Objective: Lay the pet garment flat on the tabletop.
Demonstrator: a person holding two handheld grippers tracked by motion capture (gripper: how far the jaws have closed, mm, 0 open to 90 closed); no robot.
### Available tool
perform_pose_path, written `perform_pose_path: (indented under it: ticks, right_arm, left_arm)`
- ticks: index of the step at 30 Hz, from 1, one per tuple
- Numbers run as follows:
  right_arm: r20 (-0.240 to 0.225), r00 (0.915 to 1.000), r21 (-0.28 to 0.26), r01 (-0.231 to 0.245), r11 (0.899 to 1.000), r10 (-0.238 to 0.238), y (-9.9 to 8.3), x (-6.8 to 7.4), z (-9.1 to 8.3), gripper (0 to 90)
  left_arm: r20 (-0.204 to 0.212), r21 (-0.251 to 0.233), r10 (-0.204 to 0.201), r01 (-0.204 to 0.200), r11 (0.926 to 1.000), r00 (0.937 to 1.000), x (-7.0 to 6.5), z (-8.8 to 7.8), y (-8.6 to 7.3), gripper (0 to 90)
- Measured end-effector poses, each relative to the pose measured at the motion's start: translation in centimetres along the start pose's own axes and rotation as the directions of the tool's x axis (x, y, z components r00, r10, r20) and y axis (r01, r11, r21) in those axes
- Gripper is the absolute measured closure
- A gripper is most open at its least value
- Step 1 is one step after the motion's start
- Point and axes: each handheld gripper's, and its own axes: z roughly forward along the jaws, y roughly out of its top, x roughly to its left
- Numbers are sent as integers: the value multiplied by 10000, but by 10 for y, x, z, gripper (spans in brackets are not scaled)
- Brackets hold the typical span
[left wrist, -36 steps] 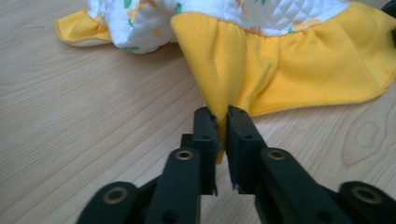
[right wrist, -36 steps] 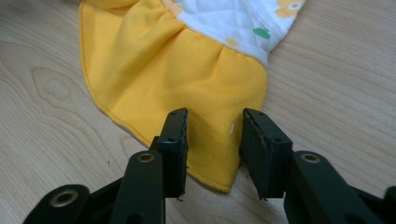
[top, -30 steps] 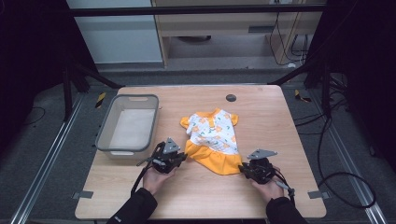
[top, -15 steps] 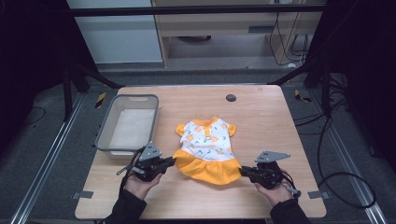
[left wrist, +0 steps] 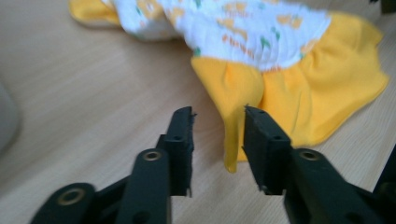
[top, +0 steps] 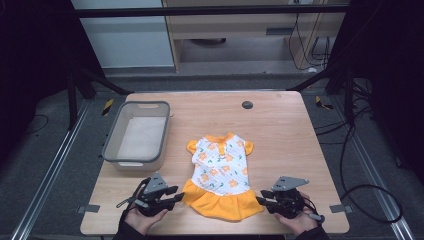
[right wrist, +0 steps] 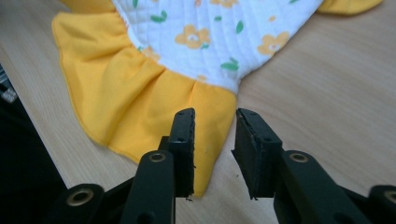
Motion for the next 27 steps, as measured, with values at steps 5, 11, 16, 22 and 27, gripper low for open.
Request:
perform_pose_path:
  ticks: [5, 11, 16, 22, 27]
  right_arm:
    - [329, 9993, -894, -158, 9959, 188, 8, -6, -7, 603]
    - [580, 9977, -1777, -241, 9838, 349, 23, -18, -9, 515]
    - [1220, 9901, -2343, -398, 9714, 700, 46, -41, -3, 461]
    - [1546, 9822, -2475, -658, 9667, 1064, 68, -67, 13, 454]
    - [1717, 9743, -2457, -1011, 9641, 1460, 84, -89, 34, 452]
  left_arm:
    - [-558, -801, 87, -132, 9967, 9984, 7, -12, 8, 508]
    - [-905, -979, 117, -206, 9950, 9958, 22, 1, 29, 499]
    - [-1480, -1133, 135, -305, 9931, 9889, 35, 20, 58, 500]
    - [-2199, -1007, 359, -593, 9932, 9749, 48, 54, 91, 519]
    - [-2415, -922, 158, -391, 9950, 9703, 61, 82, 105, 534]
